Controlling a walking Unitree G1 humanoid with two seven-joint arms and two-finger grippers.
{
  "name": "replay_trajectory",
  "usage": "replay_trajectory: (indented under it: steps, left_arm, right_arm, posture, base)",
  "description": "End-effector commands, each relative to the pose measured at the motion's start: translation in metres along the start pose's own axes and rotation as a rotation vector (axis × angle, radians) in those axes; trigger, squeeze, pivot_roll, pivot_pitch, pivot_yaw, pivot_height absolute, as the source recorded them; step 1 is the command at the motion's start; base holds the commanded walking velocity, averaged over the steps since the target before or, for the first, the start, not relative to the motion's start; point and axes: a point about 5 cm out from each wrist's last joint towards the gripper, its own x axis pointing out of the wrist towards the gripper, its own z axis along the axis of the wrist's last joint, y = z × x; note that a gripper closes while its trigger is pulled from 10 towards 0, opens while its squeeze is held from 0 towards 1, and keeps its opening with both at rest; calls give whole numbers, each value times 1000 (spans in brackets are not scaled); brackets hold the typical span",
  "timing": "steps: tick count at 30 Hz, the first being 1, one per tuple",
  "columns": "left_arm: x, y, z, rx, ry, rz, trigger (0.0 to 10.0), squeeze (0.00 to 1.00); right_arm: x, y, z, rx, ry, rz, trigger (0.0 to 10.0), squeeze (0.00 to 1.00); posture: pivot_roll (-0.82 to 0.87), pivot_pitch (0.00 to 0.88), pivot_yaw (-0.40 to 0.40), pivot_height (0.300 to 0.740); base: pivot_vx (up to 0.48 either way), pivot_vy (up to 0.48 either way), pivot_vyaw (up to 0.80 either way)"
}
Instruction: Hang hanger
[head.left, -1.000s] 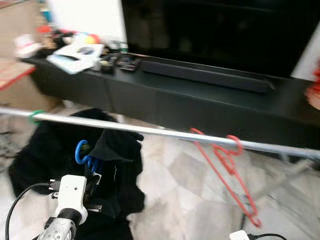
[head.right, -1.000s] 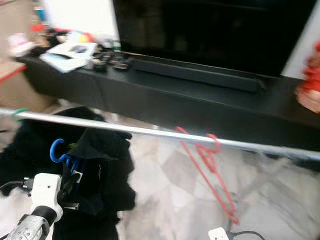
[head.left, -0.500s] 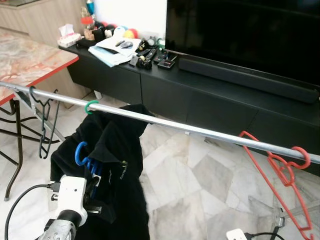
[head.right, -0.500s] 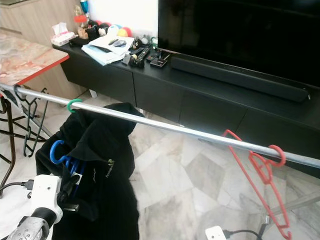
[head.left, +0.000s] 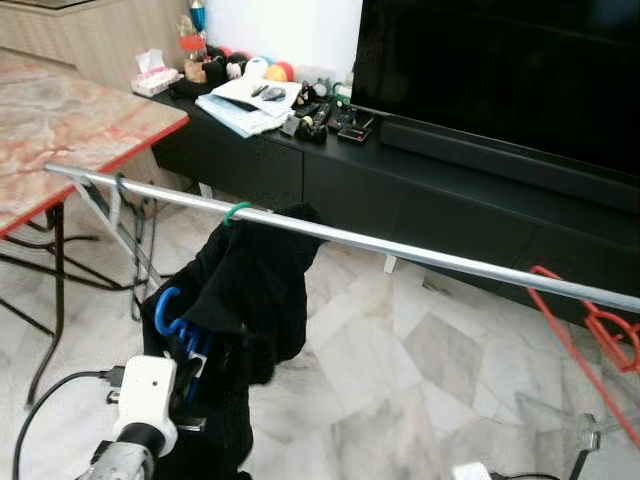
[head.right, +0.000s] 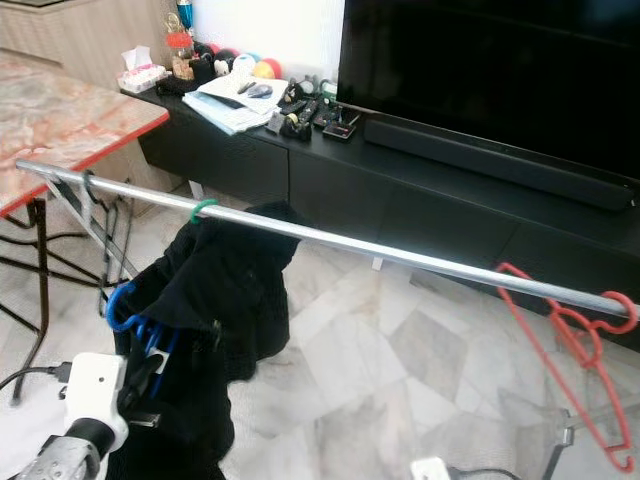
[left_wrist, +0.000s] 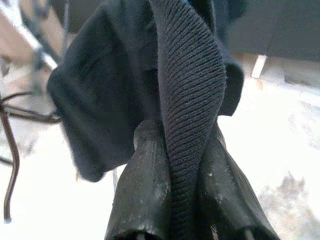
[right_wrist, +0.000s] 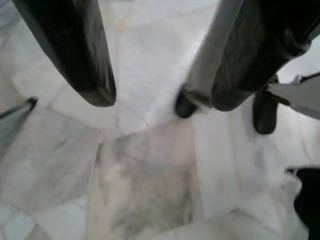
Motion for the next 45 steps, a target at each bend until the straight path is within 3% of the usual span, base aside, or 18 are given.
replay_trajectory:
  steps: [1, 21, 32, 45]
  left_arm:
    - [2, -5, 9, -5, -39, -14, 10000, 0]
    - [0, -5, 10, -5, -46, -31, 10000, 0]
    - [-1, -8, 10, 1, -49, -57, 10000, 0]
    - [-1, -8, 11, 1, -57, -64, 10000, 0]
  right_arm:
    - [-3, -8, -17, 16, 54, -20, 10000, 0]
    - [-3, -7, -16, 21, 42, -1, 10000, 0]
    - [-3, -7, -15, 25, 25, -10, 10000, 0]
    - [-3, -9, -15, 36, 17, -42, 10000, 0]
  posture:
    - [4, 102, 24, 740]
    - [8, 102, 25, 740]
    - [10, 103, 25, 740]
    - [10, 103, 26, 740]
  base:
    - [0, 405, -800]
    - [0, 401, -789]
    - [0, 0, 0]
    - [-272, 0, 0]
